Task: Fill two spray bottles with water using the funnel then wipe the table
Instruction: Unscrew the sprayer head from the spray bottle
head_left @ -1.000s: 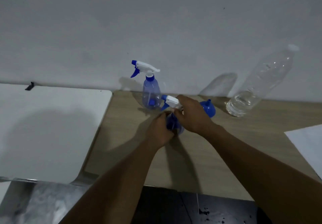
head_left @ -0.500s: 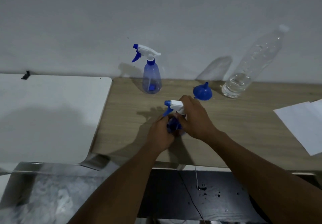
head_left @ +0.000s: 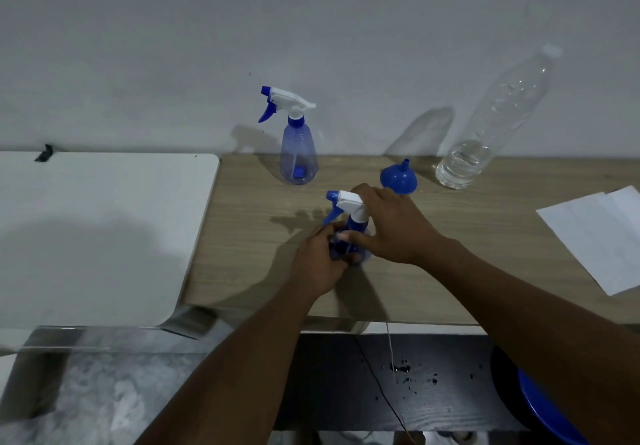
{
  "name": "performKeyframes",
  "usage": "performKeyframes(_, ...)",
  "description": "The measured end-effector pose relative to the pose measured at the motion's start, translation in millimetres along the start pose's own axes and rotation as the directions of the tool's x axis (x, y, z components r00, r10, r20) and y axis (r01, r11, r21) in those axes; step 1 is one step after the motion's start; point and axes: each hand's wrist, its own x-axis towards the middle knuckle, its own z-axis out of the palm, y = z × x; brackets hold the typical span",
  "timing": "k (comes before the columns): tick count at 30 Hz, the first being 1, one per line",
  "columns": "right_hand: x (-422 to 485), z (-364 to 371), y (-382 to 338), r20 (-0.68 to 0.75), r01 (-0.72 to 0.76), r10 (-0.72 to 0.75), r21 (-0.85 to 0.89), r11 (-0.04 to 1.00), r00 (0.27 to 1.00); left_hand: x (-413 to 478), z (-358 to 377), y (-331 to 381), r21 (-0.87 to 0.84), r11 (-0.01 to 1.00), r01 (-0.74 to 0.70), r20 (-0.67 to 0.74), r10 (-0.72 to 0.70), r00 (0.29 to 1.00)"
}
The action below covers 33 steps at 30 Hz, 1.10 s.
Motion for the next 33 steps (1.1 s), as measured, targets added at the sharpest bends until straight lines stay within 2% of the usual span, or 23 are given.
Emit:
performKeyframes(1,2,2,-1,-0.011,0.006,-0.007,-0.017,1.0,1.0,0,1,-1,-0.01,1.0,0.008,-0.009,-0.008,1.0)
performKeyframes(4,3,2,2,0.068,0.03,-0.043,0.192,0.981,0.997,-1,2,2,-0.048,0.999,0.021,-0.012,-0.021,1.0)
performKeyframes(6,5,-3,9,0.123,0.062,-0.096,0.251,0.966,0.988,-2,4,2,-0.066,0.997,0.036,-0.004,-0.037,0.999)
performKeyframes(10,10,-3,9,0.046,0.112,-0.122,0.183,0.977,0.991,-2,7,6,-0.081,0.991,0.109,-0.017,-0.11,0.994)
performKeyframes(12,10,-2,12,0.052,0.151,-0.175,0.304,0.941,0.983,-1,8,4,-0.118,0.984,0.133,-0.021,-0.136,0.99)
performKeyframes(15,10,-11,24,0.188,0.09,-0.203,0.482,0.871,0.961,-2,10,4,-0.132,0.978,0.164,-0.018,-0.168,0.986)
performKeyframes(18,14,-13,25,0.158,0.054,-0.176,0.575,0.816,0.972,-2,10,5,-0.108,0.978,0.181,-0.011,-0.183,0.983)
performKeyframes(21,18,-9,17,0.147,-0.08,-0.038,0.718,0.691,0.988,-3,6,9,-0.076,0.978,0.195,-0.008,-0.197,0.98)
performKeyframes(23,16,-1,20,0.091,-0.081,0.023,0.711,0.698,0.996,-3,6,9,-0.096,0.976,0.197,-0.007,-0.198,0.98)
performKeyframes(26,10,13,22,-0.001,-0.041,0.051,0.59,0.806,0.999,-2,8,9,-0.075,0.984,0.16,-0.004,-0.161,0.987)
performKeyframes(33,17,-12,13,0.094,-0.107,0.069,0.504,0.857,0.993,1,7,-1,-0.135,0.979,0.155,0.013,-0.155,0.988)
